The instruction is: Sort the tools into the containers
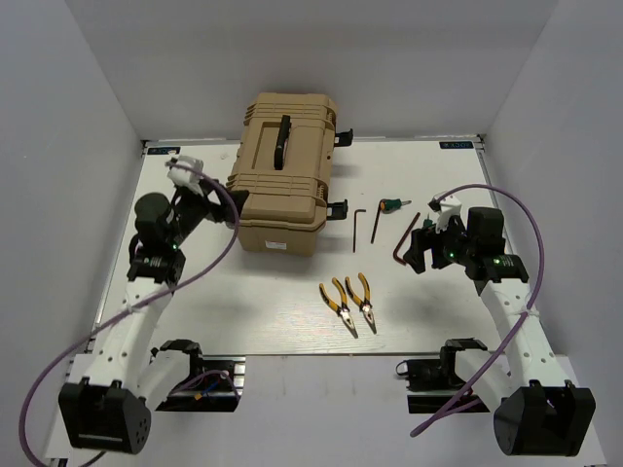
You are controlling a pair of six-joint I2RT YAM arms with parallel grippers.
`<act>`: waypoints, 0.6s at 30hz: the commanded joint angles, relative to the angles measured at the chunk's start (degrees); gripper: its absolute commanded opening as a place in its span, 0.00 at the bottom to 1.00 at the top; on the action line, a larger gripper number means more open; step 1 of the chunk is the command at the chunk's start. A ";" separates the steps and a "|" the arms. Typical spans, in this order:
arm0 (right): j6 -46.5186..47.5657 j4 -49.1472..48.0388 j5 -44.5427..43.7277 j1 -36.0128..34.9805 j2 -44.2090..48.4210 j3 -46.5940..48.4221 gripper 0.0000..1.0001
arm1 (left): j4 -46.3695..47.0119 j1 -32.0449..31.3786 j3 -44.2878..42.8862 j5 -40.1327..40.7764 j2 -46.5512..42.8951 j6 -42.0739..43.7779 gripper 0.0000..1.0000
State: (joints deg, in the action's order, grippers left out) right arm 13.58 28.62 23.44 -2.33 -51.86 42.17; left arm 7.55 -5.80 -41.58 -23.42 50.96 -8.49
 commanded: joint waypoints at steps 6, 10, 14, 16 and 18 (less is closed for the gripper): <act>0.74 0.64 1.87 -0.13 1.41 0.28 0.90 | -6.66 -0.61 -21.05 -7.07 13.45 -0.74 0.93; 3.37 1.70 3.89 -0.22 2.20 -0.51 0.90 | -11.93 -3.24 -30.91 -7.08 21.27 1.10 0.89; 2.95 1.79 3.46 0.74 0.62 0.36 0.00 | -17.91 -6.41 -41.35 -4.62 28.57 3.74 0.66; 2.85 2.76 2.66 -0.39 0.09 0.98 0.00 | -21.24 -7.81 -44.27 -1.55 32.51 4.35 0.45; 2.33 2.75 2.31 -0.48 -0.61 1.33 0.10 | -23.97 -10.10 -48.93 2.47 35.42 4.98 0.10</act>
State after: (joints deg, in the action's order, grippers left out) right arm 15.86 30.55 25.71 -2.37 -51.81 41.98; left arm -9.26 -13.61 -85.80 -25.82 83.90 -5.54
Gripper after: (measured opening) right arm 0.071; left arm 0.170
